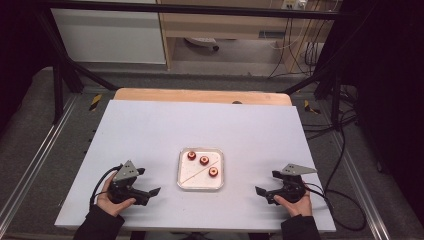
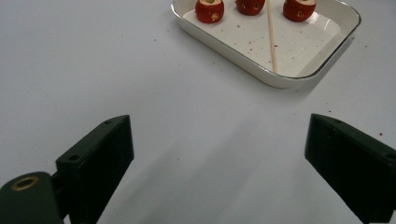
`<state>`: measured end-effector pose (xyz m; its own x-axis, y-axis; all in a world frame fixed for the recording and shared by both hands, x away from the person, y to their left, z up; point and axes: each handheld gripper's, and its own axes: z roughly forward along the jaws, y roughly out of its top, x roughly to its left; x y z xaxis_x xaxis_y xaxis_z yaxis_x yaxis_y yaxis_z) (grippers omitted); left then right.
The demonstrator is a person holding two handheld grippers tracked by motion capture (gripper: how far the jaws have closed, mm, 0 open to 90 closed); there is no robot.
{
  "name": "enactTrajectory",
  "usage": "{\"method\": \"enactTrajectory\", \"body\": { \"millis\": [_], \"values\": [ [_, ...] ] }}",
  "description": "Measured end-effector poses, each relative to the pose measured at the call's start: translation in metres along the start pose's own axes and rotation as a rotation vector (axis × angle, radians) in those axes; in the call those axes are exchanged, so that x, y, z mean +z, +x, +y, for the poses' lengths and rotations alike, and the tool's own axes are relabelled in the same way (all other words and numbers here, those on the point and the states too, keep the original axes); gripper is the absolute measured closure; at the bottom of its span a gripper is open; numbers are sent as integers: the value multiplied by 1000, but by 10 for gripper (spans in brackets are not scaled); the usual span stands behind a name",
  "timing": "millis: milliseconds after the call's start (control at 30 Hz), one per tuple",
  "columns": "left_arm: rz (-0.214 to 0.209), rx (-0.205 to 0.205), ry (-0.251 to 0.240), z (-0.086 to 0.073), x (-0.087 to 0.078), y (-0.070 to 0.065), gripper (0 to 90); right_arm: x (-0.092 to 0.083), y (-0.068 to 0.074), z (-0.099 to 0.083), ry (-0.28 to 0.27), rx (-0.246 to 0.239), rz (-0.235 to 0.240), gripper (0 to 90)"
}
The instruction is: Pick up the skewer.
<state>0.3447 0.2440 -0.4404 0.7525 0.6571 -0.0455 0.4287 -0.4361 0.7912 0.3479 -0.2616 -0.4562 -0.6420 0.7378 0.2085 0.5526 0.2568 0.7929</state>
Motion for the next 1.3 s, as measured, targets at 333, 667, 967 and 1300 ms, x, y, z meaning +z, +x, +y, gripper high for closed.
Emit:
{"method": "enactTrajectory", "body": {
  "millis": [333,667,967,1300],
  "values": [
    [-5,8,15,6,7,-8,81,-1,0,0,2,-6,-4,14],
    [-6,15,18,18,12,-18,85,-1,0,0,-1,-11,-7,14],
    [-18,62,41,35,24,-33,83,-1,1,0,1,-9,-6,14],
    [-8,81,80,61,45,-41,86,-1,0,0,0,-14,-8,14]
  ]
}}
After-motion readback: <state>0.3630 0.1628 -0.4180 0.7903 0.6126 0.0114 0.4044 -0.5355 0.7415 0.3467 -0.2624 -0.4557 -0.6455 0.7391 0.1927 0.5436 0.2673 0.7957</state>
